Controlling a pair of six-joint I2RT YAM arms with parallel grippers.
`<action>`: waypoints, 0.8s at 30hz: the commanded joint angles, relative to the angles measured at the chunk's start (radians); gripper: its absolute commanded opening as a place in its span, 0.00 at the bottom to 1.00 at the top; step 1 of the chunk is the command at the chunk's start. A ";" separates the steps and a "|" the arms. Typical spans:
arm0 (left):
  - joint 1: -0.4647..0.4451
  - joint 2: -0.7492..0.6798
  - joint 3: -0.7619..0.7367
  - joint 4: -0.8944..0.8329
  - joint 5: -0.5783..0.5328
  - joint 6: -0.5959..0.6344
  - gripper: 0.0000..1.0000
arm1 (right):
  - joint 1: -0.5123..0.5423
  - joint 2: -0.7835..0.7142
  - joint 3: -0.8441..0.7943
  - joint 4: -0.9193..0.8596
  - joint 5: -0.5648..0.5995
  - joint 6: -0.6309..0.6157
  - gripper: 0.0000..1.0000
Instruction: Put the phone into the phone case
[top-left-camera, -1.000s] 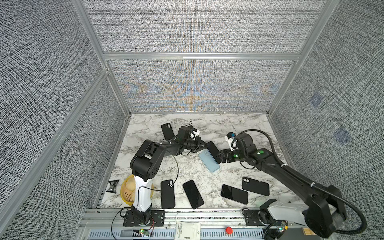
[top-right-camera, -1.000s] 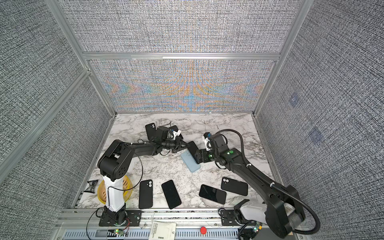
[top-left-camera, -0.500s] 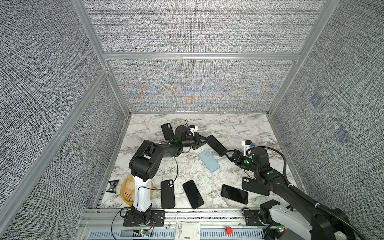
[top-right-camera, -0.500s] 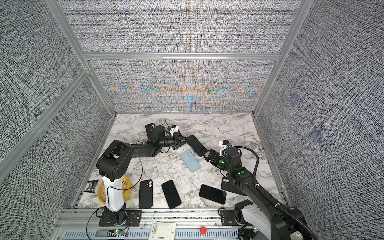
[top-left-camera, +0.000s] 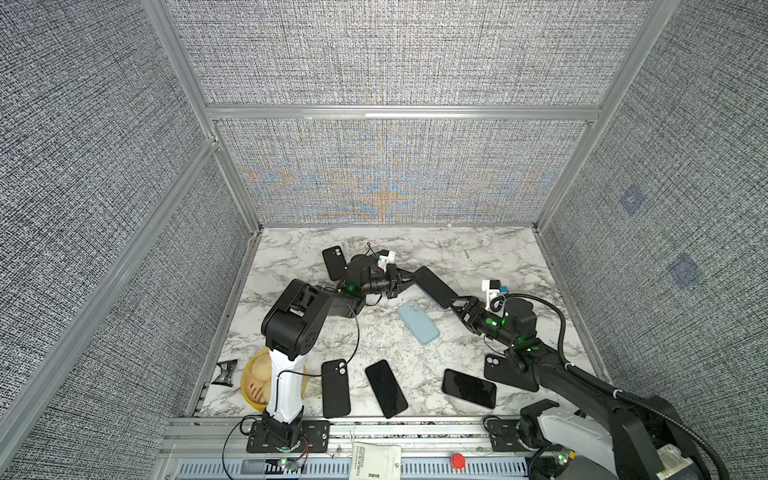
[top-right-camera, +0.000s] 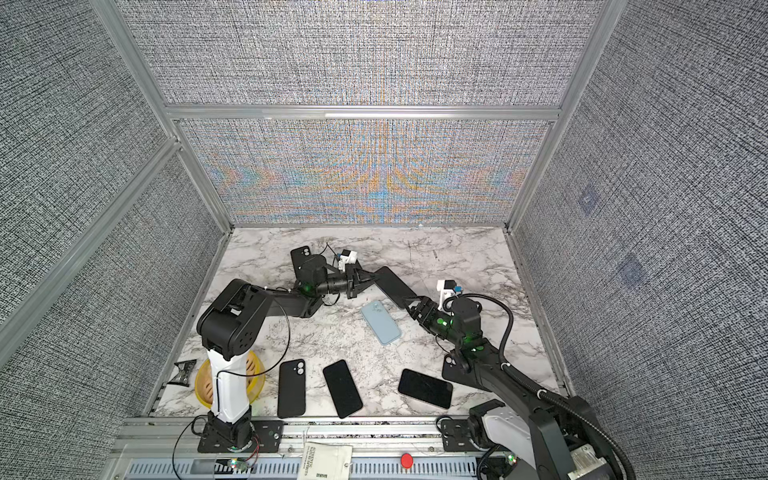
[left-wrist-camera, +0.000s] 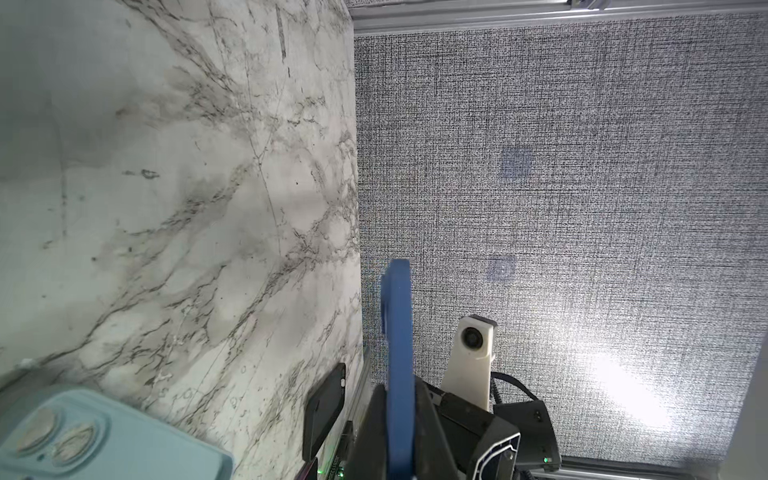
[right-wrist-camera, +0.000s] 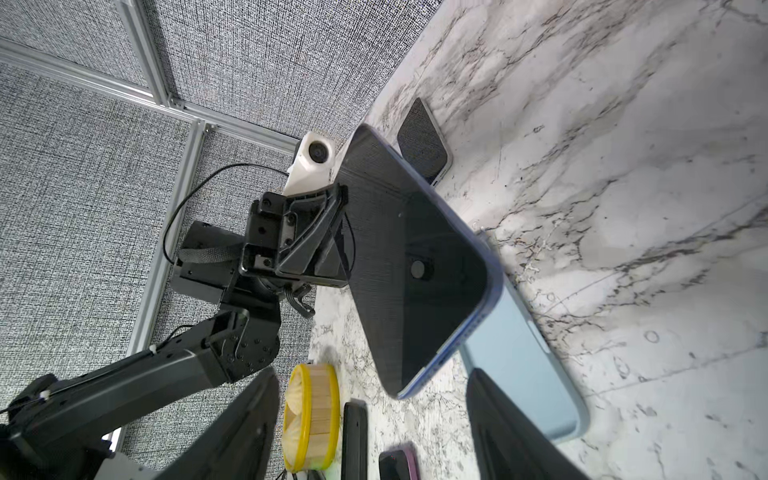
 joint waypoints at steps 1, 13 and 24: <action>0.002 0.000 -0.008 0.130 0.009 -0.051 0.00 | -0.015 0.044 -0.014 0.178 -0.014 0.054 0.73; 0.004 0.031 -0.032 0.306 -0.001 -0.159 0.00 | -0.065 0.283 -0.015 0.575 -0.068 0.165 0.50; 0.006 0.035 -0.042 0.346 -0.011 -0.182 0.00 | -0.066 0.292 -0.010 0.592 -0.065 0.168 0.30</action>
